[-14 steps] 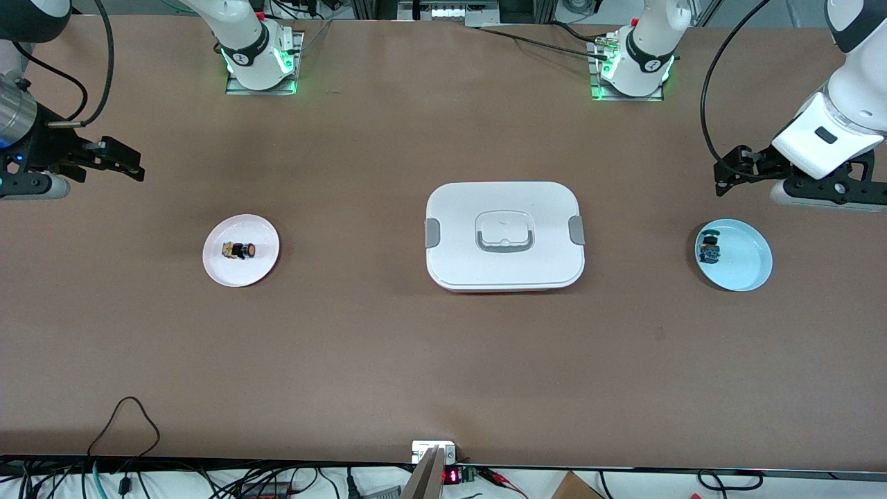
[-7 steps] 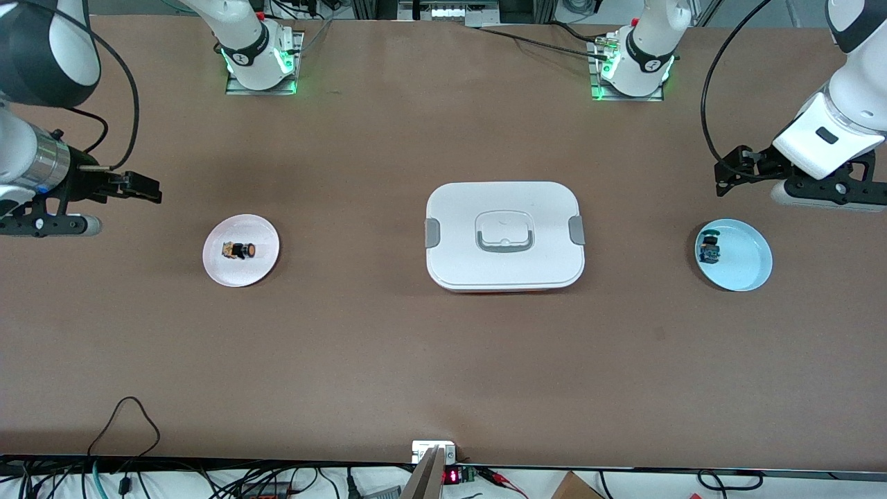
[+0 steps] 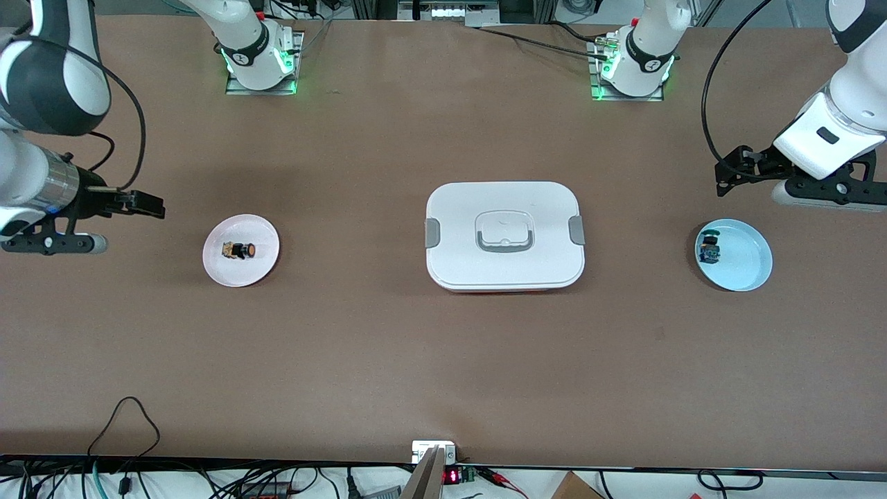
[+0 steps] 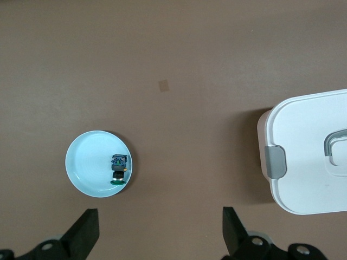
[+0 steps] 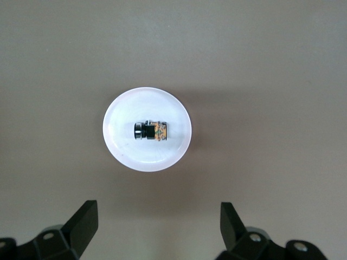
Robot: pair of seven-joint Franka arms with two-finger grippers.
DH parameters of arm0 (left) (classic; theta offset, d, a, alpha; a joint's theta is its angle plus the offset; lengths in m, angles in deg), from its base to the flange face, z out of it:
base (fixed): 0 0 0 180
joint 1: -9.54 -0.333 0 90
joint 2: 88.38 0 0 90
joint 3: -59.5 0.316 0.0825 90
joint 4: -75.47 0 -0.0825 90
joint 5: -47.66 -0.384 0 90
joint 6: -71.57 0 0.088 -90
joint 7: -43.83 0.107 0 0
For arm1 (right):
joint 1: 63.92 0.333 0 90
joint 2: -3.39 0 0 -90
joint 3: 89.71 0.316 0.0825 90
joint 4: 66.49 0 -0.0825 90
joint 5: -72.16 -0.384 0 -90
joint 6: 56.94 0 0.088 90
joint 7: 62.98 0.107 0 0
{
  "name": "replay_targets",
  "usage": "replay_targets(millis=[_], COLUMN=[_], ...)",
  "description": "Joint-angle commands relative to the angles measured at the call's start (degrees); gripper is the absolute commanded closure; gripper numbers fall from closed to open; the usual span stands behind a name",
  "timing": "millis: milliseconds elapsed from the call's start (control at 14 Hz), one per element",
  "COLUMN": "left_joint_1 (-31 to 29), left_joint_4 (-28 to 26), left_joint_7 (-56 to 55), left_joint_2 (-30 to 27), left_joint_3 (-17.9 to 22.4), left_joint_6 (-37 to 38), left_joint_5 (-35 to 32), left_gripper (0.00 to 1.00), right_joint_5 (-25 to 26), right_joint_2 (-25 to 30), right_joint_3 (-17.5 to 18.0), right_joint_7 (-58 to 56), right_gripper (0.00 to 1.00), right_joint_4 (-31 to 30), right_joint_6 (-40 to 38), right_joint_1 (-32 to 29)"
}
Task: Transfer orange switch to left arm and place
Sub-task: 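Move the right gripper toward the orange switch on the white plate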
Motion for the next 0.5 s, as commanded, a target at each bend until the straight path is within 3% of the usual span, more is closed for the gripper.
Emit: replay_targets(millis=[0,214,429], left_joint_1=[-0.2,-0.2,-0.2], left_joint_4=[2.0,2.0,2.0], left_joint_7=[1.3,1.3,1.3], left_joint_2=[0.9,0.9,0.9], left_joint_3=[0.0,0.1,0.1], left_joint_6=[1.2,1.2,1.2], left_joint_5=[0.9,0.9,0.9], left_gripper=[0.0,0.0,0.0], right_joint_5=[-0.2,-0.3,-0.3], right_joint_2=[0.5,0.2,0.6], right_joint_3=[0.2,0.3,0.5], right_joint_7=[-0.4,0.3,2.2], right_gripper=[0.0,0.0,0.0], right_joint_4=[-6.3,-9.8,-18.1], right_joint_6=[7.0,10.2,18.1], right_joint_1=[0.3,0.5,0.6])
